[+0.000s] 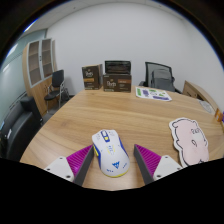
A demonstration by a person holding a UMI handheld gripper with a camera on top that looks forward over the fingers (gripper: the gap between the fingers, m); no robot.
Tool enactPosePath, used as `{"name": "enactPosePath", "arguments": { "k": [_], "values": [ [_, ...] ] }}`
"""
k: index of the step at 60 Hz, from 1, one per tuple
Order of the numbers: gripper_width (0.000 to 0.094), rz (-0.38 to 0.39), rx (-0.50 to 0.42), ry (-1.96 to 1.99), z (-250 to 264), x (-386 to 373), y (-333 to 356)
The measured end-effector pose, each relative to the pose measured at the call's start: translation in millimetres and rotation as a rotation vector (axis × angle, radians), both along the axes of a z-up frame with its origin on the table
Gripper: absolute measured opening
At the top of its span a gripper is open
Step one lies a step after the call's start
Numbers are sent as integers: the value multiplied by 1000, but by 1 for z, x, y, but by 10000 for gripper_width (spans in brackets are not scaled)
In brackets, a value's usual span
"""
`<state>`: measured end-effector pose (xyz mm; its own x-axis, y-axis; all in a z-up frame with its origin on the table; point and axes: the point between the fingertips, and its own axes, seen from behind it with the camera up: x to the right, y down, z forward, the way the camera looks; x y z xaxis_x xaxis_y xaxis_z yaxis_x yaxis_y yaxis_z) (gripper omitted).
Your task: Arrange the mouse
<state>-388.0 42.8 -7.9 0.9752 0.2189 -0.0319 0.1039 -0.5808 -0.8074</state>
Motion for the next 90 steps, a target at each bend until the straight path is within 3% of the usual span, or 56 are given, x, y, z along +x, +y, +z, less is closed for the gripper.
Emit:
{"name": "enactPosePath", "arguments": {
  "k": [9, 12, 15, 27, 35, 46, 54, 68, 80, 86, 90],
  "values": [
    [782, -28, 4, 6, -1, 7, 29],
    [711, -39, 1, 6, 0, 10, 33],
    [542, -52, 1, 0, -1, 13, 36],
    [391, -151, -28, 1, -4, 20, 35],
    [384, -209, -81, 19, 5, 20, 31],
    [385, -322, 30, 1, 88, 74, 49],
    [385, -364, 67, -80, 110, 159, 69],
    [385, -334, -27, -77, 47, 258, 90],
    [389, -274, -89, -22, 0, 270, 99],
    [394, -263, -74, 20, -1, 269, 102],
    [472, -249, -74, 11, 0, 269, 104]
  ]
}}
